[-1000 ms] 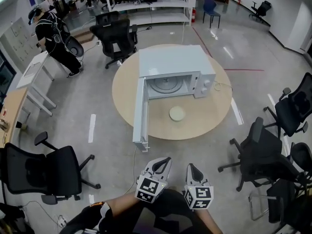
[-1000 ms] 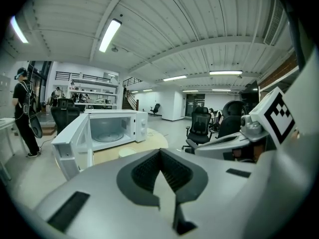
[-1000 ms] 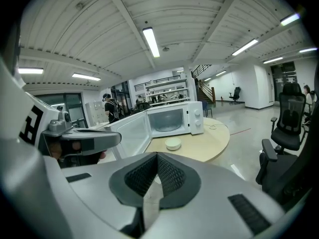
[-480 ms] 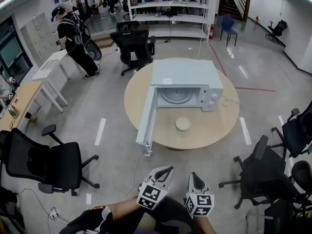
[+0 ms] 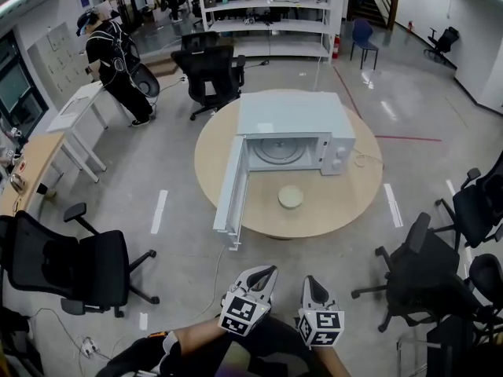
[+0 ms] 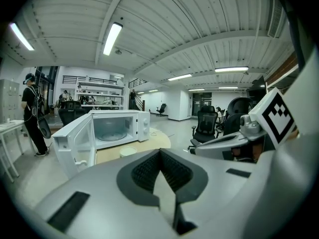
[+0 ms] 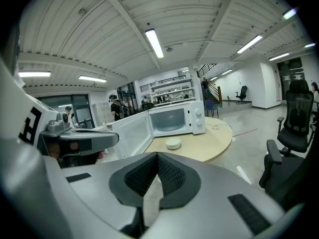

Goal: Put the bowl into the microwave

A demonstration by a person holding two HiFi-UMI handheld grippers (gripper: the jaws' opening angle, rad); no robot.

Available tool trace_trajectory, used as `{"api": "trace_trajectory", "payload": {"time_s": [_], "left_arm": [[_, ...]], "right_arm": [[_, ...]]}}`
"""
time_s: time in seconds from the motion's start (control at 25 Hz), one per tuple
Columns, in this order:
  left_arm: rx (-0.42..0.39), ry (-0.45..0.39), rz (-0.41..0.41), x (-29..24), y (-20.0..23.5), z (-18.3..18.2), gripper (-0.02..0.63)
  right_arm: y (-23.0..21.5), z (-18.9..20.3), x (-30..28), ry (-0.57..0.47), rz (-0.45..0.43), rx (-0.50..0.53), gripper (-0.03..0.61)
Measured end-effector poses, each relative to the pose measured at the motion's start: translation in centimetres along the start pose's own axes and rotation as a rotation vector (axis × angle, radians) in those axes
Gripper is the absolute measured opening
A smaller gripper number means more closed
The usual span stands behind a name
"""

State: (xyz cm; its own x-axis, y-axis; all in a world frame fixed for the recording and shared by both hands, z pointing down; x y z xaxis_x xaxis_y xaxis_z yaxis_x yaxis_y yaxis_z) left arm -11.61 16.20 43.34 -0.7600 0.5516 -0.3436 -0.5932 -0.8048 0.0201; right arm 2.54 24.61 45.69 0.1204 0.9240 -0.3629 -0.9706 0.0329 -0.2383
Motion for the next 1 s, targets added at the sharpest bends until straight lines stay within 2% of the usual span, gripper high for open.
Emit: {"api": "trace_trajectory", "payload": {"time_s": [0.64,1.0], "left_arm": [[0.018,0.027,0.012,-6.2,2.9,-1.7,0.046],[0.058,0.04,0.019,-9.8,5.6,-2.2,0.046]], "right_arm": [[-3.5,-2.3,-4.9,0.04,0.017,-0.016,0.015],[-4.9,-3.7,-9.0,0.073,0.019,-0.008,0.015]]}}
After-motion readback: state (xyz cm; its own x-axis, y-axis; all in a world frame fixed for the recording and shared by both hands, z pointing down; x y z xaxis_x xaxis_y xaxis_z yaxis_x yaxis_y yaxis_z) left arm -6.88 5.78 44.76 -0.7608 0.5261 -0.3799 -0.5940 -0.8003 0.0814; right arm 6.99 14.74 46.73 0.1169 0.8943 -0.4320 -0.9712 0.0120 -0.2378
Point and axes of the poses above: the fingertips, and each gripper's own axes: x backward along the fingers, y to its left, z out of its underside, the point moved 8 cm from there along x, backward along the fingers, and after that the axes turned 7 degrees about -z, right-handed, at the moved point
